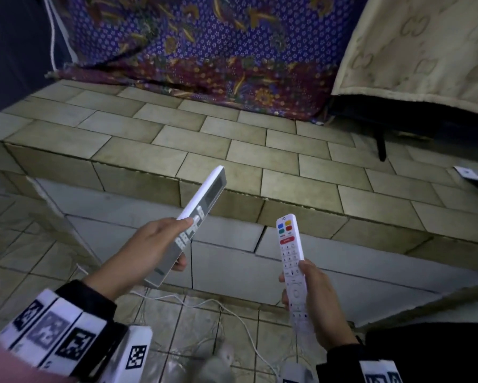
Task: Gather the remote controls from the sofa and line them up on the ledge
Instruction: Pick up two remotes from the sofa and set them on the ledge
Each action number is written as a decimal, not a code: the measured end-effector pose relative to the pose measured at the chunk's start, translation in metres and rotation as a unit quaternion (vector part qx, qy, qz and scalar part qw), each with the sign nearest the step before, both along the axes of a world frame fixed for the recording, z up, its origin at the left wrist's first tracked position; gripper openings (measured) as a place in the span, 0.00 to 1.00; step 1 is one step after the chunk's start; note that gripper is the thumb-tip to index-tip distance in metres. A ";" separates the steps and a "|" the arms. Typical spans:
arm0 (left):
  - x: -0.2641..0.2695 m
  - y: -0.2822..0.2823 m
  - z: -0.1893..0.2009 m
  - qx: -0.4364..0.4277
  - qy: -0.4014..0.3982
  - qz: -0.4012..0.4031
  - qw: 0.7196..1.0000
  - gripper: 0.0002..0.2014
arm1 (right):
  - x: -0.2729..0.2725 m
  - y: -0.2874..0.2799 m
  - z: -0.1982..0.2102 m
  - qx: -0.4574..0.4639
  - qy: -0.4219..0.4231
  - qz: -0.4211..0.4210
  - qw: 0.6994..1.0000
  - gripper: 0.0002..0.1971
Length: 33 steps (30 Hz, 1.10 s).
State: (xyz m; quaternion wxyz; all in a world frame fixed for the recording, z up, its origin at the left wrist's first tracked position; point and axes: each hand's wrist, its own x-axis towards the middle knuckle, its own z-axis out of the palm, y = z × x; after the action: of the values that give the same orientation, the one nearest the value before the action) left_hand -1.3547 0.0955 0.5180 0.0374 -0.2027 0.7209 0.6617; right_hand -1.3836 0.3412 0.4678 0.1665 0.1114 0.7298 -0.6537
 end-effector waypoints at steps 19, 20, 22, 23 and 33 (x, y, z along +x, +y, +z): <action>-0.258 -0.038 -0.016 0.043 -0.049 0.014 0.998 0.11 | -0.270 -0.069 0.025 0.071 0.027 -0.027 0.997 0.18; -0.270 -0.035 -0.015 0.056 -0.051 0.006 0.997 0.12 | -0.280 -0.072 0.025 0.080 0.022 -0.032 0.996 0.18; -0.292 -0.030 -0.014 0.061 -0.054 -0.008 0.997 0.15 | -0.299 -0.077 0.025 0.096 0.010 -0.044 0.994 0.19; -0.303 -0.029 -0.015 0.056 -0.058 -0.012 0.997 0.16 | -0.309 -0.080 0.023 0.101 0.001 -0.048 0.994 0.19; -0.367 -0.044 -0.034 -0.182 -0.078 -0.003 0.980 0.24 | -0.363 -0.079 0.008 0.276 0.007 -0.008 0.961 0.21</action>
State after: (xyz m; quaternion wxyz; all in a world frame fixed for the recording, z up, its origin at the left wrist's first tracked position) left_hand -1.7214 0.0518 0.4844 0.0581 -0.2548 0.8246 0.5017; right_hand -1.7468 0.2618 0.4759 0.1194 0.1544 0.8823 -0.4284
